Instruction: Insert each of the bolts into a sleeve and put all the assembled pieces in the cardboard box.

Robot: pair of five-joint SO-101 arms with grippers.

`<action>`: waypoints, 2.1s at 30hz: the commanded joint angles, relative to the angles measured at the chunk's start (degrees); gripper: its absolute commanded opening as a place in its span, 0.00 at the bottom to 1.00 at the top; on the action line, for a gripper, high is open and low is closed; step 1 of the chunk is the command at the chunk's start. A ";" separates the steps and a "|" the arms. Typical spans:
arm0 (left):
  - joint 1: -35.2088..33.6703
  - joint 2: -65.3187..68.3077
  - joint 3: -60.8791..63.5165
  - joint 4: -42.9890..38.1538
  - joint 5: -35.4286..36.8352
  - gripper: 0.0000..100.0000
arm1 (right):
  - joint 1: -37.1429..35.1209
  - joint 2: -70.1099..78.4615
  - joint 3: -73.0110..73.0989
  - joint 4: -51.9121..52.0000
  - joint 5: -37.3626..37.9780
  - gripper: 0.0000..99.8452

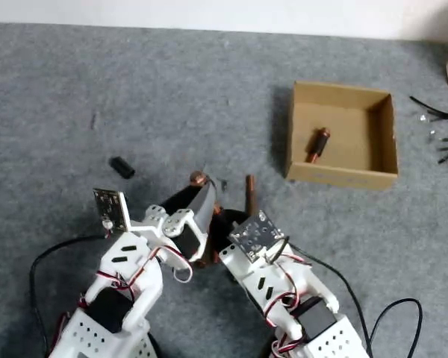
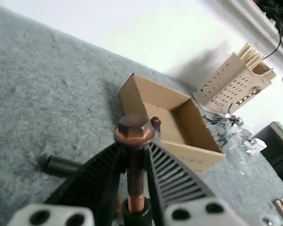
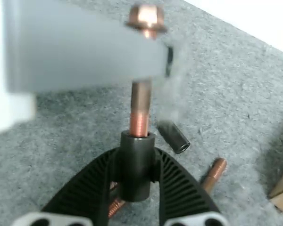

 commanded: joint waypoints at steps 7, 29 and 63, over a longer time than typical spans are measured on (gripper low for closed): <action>10.51 -0.66 0.48 9.85 -10.73 0.01 | 2.07 -0.84 7.96 -2.07 0.53 0.01; -12.44 -0.66 -6.02 8.09 5.10 0.35 | 5.14 -0.84 7.96 -2.15 0.62 0.01; -38.11 -0.66 -9.45 18.64 -20.66 0.01 | 33.36 -0.84 8.04 -15.96 0.53 0.01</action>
